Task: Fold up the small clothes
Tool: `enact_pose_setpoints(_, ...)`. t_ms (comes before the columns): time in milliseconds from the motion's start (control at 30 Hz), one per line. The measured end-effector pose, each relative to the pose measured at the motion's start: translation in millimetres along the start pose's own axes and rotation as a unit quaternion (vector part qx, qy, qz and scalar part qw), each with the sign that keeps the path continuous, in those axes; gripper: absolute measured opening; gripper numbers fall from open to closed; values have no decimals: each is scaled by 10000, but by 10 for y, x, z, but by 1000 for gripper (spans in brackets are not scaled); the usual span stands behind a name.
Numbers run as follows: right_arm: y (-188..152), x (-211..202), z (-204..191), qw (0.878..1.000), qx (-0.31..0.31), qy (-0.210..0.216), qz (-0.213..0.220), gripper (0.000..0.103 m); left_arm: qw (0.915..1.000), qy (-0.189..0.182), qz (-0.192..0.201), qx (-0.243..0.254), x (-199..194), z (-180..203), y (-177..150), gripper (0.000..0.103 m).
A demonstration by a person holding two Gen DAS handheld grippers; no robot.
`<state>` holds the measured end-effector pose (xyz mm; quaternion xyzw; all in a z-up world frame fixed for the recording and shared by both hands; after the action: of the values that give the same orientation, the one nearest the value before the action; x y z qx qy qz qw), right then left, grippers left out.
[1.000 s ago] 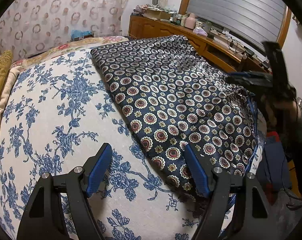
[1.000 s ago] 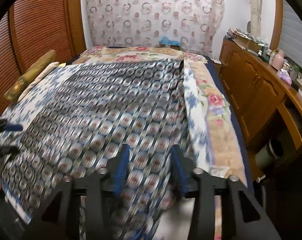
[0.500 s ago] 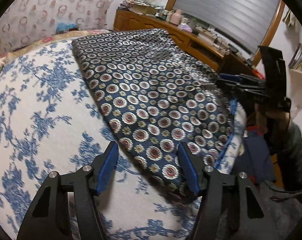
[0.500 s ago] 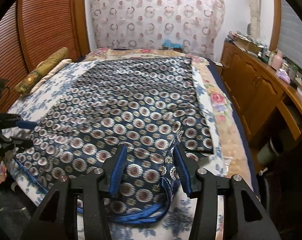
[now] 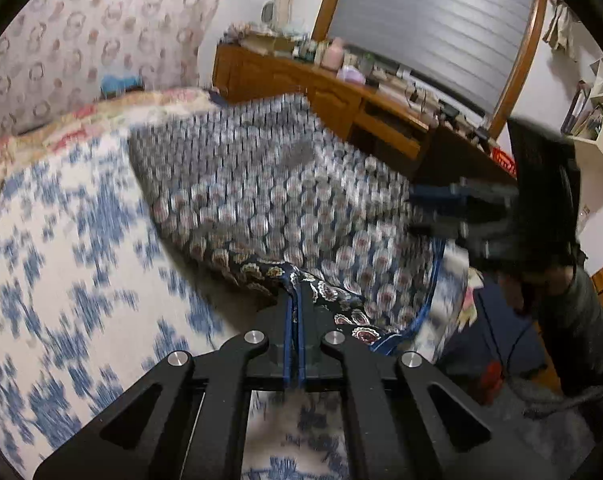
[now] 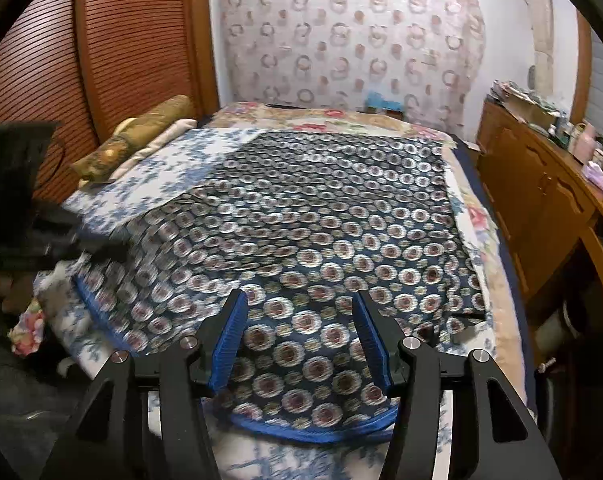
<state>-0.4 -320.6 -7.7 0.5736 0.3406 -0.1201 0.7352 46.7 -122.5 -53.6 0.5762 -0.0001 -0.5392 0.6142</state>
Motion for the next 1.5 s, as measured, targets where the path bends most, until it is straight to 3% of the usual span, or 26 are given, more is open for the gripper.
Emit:
enact_pose_setpoints(200, -69, -128, -134, 9997, -117, 201, -24, 57, 9996, 148, 237, 76, 33, -78, 374, 2)
enact_pose_setpoints(467, -97, -297, -169, 9987, -208, 471, 2, 58, 9987, 336, 367, -55, 102, -261, 596, 2)
enact_pose_setpoints(967, -65, 189, -1, 9976, -500, -190, -450, 58, 9976, 537, 425, -127, 99, -414, 673, 2)
enact_pose_setpoints(1033, 19, 197, 12, 9977, -558, -165, -350, 42, 9973, 604, 421, -80, 99, -438, 685, 2)
enact_pose_setpoints(1100, 135, 180, 1, 9973, -704, -58, -181, 16, 9968, 672, 432, -81, 107, -478, 714, 2)
enact_pose_setpoints(1133, 196, 167, 9, 9970, -767, -105, -30, 12, 9961, 759, 443, -73, 118, -497, 735, 2)
enact_pose_setpoints(1233, 432, 154, 101, 9975, -656, -71, 240, 7, 9940, 1008, 434, 22, 173, -543, 804, 2)
enact_pose_setpoints(1500, 902, 426, 237, 9962, -695, 95, 523, 3, 9929, 1111, 381, -182, 287, -837, 990, 2)
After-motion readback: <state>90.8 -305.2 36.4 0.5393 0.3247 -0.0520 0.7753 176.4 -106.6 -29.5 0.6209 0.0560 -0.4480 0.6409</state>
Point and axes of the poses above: each gripper's, at about its wrist camera, not at the fingertips, and x roughly the way its jaws point, z to its right, y to its top, the point moved 2 cm from there along x, roughly the way its jaws point, and after that the axes turned 8 degrees about -y, right-handed, at the moved point
